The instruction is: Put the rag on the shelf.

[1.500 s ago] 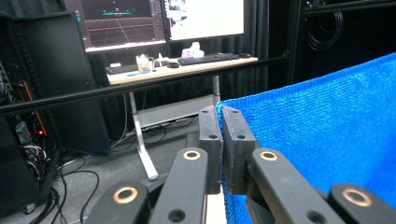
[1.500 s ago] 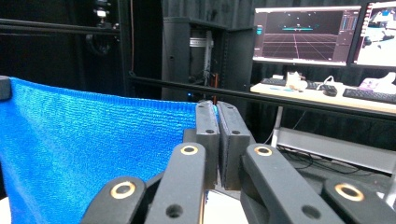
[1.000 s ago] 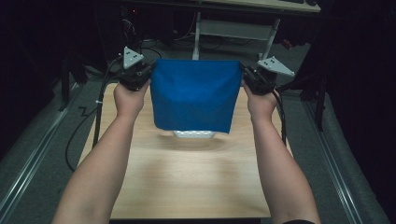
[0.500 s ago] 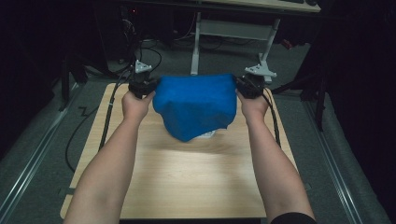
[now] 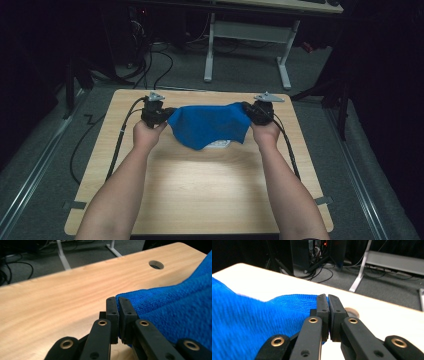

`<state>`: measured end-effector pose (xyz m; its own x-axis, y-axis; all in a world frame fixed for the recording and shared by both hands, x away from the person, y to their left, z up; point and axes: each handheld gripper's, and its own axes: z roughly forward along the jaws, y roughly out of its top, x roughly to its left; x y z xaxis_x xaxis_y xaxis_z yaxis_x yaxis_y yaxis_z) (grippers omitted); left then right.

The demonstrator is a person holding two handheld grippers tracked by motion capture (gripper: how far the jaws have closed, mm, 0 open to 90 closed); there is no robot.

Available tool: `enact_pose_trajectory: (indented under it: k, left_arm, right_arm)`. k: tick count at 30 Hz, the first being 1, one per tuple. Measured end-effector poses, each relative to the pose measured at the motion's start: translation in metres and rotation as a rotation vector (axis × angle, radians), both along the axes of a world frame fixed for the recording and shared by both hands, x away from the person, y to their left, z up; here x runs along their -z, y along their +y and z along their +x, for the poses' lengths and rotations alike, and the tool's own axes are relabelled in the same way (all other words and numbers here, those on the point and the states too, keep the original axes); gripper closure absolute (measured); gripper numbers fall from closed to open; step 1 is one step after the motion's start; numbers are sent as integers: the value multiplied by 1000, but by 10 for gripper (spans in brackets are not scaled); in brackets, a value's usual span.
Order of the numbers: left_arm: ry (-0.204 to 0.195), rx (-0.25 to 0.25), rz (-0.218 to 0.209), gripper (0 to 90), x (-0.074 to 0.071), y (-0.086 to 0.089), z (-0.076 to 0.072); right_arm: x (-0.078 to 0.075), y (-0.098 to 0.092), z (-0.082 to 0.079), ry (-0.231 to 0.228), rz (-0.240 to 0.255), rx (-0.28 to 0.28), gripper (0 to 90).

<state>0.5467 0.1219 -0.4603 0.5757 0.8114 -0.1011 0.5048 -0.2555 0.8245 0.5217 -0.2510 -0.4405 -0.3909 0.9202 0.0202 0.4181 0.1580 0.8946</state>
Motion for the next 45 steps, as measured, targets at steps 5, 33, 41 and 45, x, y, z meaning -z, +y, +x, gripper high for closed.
enact_pose_trajectory:
  k: [5,33,41,45]
  left_arm:
    - [16,9,-11,874,9,-1,-5]
    - [65,29,-16,792,27,-9,-11]
    - [43,-16,-32,653,21,2,-14]
    - [46,-51,-50,626,19,11,-16]
  right_arm:
    - [18,1,-6,33,1,-8,889]
    - [51,5,-16,97,1,-14,823]
    - [46,1,-17,88,1,5,739]
    - [40,-1,-18,77,7,12,717]
